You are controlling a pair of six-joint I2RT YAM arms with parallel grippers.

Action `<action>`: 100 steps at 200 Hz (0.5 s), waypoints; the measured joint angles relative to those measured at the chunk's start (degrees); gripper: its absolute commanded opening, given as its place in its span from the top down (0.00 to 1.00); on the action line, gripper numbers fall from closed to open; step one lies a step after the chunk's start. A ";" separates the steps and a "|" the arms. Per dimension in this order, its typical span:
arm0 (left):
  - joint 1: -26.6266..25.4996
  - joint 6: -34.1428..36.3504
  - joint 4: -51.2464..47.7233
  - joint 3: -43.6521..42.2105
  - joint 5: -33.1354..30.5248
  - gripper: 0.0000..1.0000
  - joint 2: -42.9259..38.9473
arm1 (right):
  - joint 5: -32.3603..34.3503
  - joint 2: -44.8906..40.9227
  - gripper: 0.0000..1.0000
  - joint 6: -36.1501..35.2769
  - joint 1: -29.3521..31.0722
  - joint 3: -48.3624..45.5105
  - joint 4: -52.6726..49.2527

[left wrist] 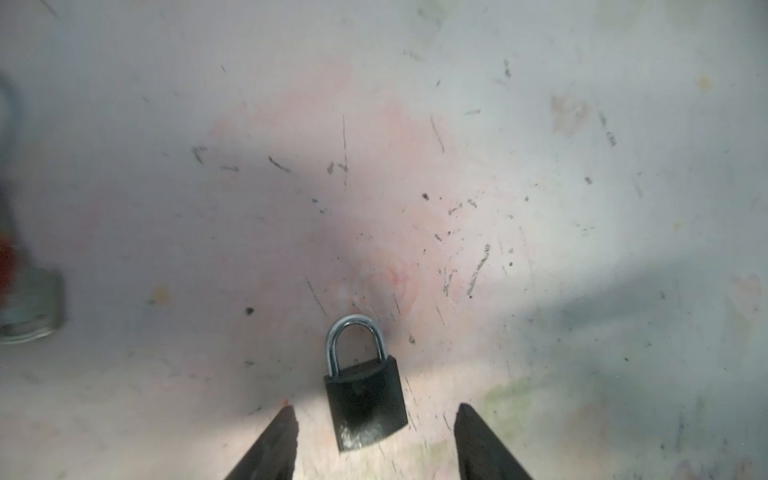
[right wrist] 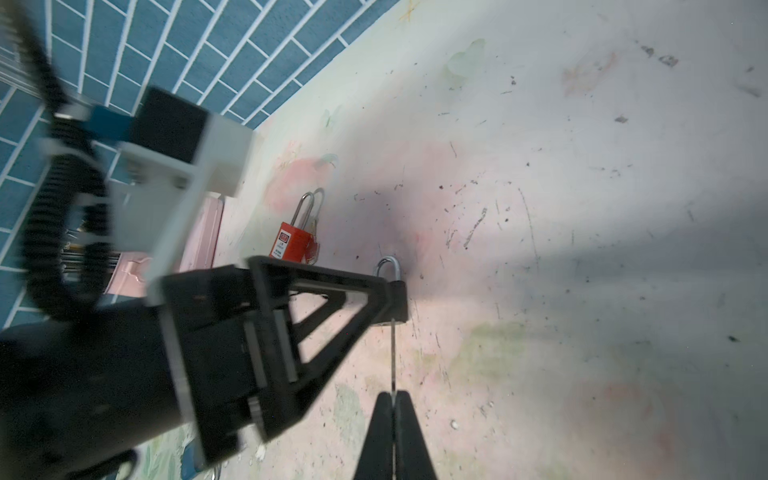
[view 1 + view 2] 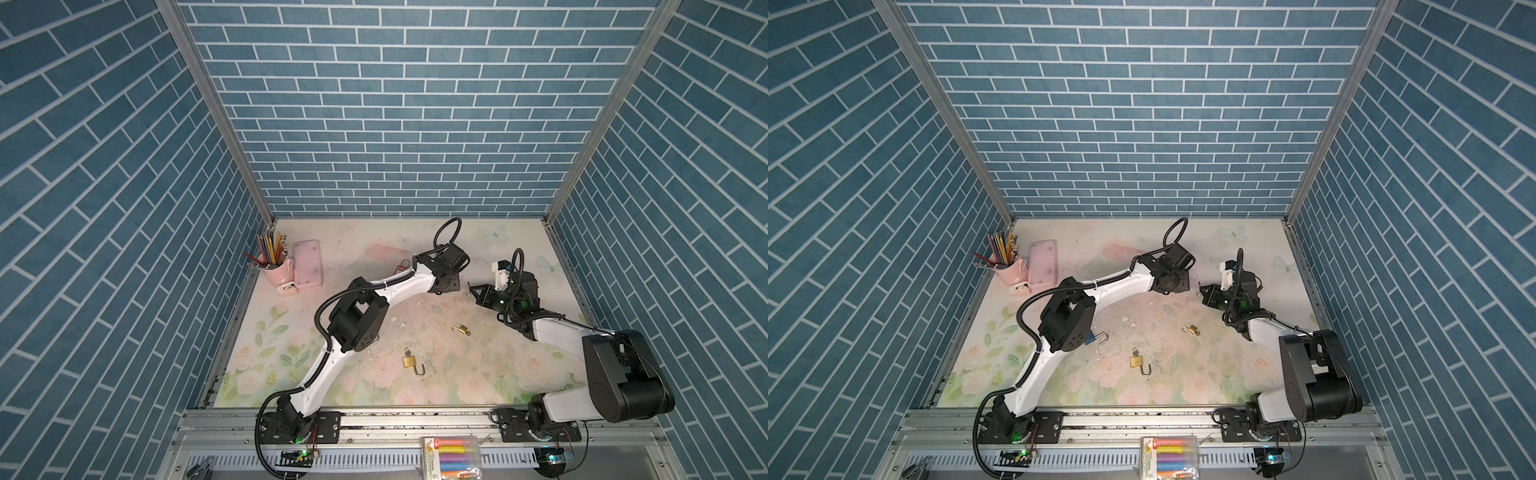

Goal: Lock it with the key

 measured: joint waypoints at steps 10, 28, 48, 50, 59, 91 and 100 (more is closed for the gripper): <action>0.04 0.96 1.33 -2.71 -1.36 0.34 -3.78 | -0.20 1.64 1.00 -0.02 -0.13 0.72 -0.33; 0.15 3.15 5.40 -9.16 -4.33 0.30 -12.66 | -0.85 5.14 1.00 -0.07 -0.17 2.75 -0.85; 0.33 5.84 11.98 -18.47 -8.02 0.18 -23.65 | -1.88 8.96 1.00 -0.39 -0.17 5.68 -1.38; 0.37 5.88 12.46 -19.21 -8.24 0.17 -24.41 | -1.97 9.35 1.00 -0.52 -0.17 6.03 -1.51; 0.50 7.02 16.02 -23.98 -9.97 0.14 -29.33 | -2.62 11.10 1.00 -0.63 -0.17 7.56 -1.73; 1.81 11.13 27.56 -40.26 -12.98 0.13 -42.14 | -4.57 16.65 1.00 -1.33 -0.17 12.44 -2.58; 2.62 11.85 30.18 -44.48 -13.00 0.13 -44.63 | -5.11 17.84 1.00 -1.66 -0.15 13.55 -2.99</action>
